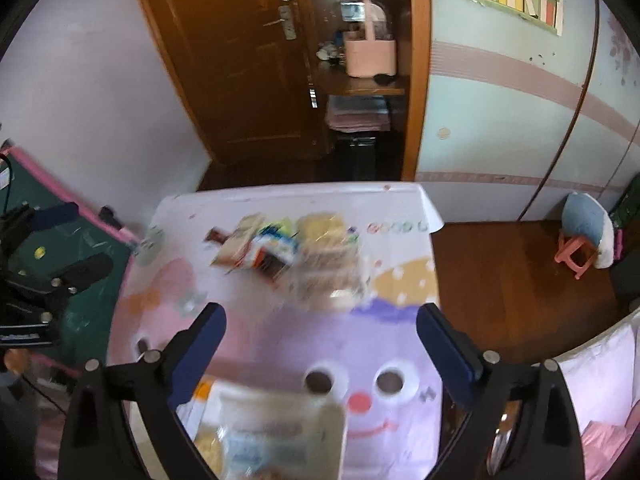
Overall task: Organize snacks
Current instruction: 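Move both tools from the tray back to the snack pile, then grasp the clear bag of yellow puffs with left tool while right tool grasps clear printed bag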
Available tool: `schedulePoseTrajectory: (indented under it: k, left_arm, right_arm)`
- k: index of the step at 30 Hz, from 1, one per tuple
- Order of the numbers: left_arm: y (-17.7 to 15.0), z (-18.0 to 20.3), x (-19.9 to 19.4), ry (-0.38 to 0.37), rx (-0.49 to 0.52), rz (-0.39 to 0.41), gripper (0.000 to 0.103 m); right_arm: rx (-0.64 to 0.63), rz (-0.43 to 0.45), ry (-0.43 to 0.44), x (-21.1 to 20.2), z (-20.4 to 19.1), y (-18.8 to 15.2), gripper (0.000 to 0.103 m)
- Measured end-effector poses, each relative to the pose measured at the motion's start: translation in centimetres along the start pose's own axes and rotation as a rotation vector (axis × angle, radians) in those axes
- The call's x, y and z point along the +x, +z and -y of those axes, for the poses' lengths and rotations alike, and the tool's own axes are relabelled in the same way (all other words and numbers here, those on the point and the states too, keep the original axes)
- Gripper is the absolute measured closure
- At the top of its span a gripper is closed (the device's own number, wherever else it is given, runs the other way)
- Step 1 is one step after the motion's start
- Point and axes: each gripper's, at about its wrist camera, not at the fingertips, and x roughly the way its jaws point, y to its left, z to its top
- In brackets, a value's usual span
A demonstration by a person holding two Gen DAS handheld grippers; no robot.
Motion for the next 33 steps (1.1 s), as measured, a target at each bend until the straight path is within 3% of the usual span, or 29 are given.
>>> schedulePoseTrajectory:
  k: [7, 11, 15, 22, 29, 33]
  left_arm:
    - [5.5, -0.5, 11.0, -0.052, 0.188, -0.035, 0.012]
    - [6.5, -0.2, 16.3, -0.085, 0.245, -0.081, 0.012]
    - [6.5, 0.6, 20.5, -0.099, 0.296, -0.117, 0.012]
    - [6.4, 2.1, 25.5, -0.149, 0.371, -0.163, 0.012]
    - [6.4, 3.8, 27.9, -0.211, 0.402, -0.188, 0.012]
    - [6.4, 5.5, 29.0, -0.238, 0.441, -0.206, 0.012]
  right_arm:
    - [0.049, -0.114, 0.022, 10.6, 2.0, 3.0, 0.0]
    - [0.059, -0.236, 0.05, 17.7, 2.3, 1.8, 0.0]
    - [0.0, -0.298, 0.034, 21.6, 1.4, 0.0, 0.0]
    - [-0.1, -0.339, -0.035, 25.2, -0.9, -1.2, 0.0]
    - [-0.059, -0.351, -0.02, 25.4, 0.1, -1.4, 0.0]
    - [-0.017, -0.364, -0.001, 24.5, 1.5, -1.5, 0.015]
